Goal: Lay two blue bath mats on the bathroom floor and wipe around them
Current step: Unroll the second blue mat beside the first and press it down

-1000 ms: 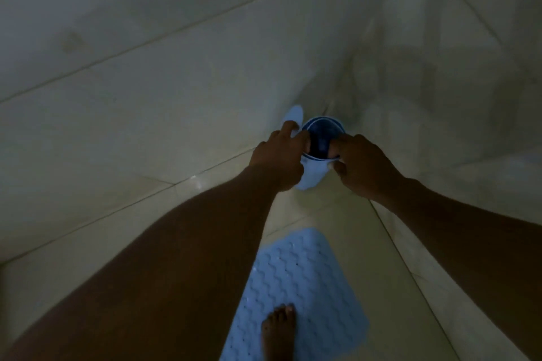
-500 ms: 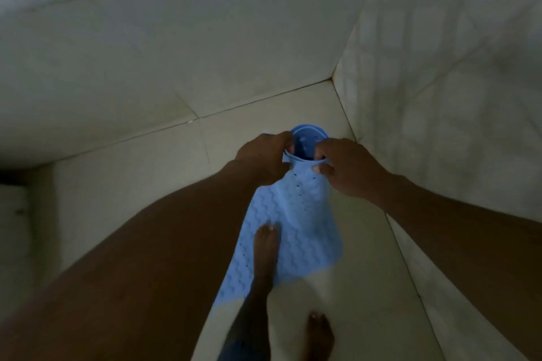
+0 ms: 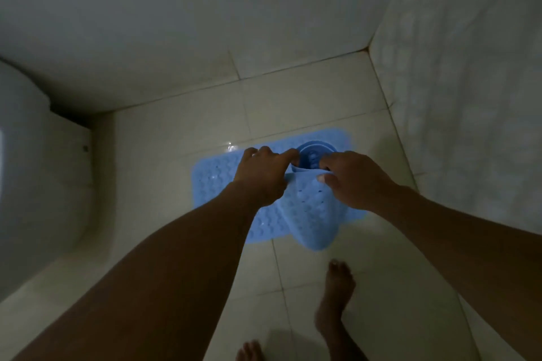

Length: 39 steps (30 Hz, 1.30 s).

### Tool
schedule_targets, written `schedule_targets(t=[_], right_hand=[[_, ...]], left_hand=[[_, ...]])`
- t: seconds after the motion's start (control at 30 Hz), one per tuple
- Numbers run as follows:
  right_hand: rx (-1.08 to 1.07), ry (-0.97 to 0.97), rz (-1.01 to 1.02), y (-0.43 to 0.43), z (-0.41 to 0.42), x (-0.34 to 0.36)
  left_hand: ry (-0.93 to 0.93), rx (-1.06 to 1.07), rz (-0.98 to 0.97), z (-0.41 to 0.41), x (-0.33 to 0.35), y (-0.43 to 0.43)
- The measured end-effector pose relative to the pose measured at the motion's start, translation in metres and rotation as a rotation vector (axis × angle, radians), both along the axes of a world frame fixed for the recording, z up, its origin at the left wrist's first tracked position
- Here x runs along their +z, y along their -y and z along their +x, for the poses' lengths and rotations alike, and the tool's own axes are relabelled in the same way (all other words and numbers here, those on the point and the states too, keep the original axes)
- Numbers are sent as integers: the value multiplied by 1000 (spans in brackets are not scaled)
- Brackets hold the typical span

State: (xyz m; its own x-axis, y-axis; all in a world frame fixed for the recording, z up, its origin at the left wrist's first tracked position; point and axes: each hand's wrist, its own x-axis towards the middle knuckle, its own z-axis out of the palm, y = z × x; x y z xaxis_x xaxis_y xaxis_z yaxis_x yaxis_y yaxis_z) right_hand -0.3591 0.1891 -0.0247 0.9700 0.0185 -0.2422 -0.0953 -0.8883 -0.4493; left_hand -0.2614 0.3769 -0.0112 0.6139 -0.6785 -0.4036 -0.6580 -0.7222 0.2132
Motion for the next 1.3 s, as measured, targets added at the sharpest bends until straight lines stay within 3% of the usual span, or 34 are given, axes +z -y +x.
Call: schedule_targets(t=[0.33, 0.57, 0.73, 0.9, 1.07, 1.3], right_hand=[[46, -110, -29, -142, -106, -16], [125, -217, -53, -192, -135, -45], [192, -396, -5, -198, -143, -91], [117, -464, 20, -195, -146, -167], [97, -337, -22, -214, -103, -251], [-30, -259, -49, -237, -66, -400]], left_hand=[[-120, 52, 11, -116, -23, -149], [-193, 149, 62, -161, -40, -202], [-360, 250, 119, -188, -87, -206], [-433, 310, 113, -198, -167, -204], [-196, 327, 66, -171, -262, -222], [-28, 305, 82, -141, -418, -236]])
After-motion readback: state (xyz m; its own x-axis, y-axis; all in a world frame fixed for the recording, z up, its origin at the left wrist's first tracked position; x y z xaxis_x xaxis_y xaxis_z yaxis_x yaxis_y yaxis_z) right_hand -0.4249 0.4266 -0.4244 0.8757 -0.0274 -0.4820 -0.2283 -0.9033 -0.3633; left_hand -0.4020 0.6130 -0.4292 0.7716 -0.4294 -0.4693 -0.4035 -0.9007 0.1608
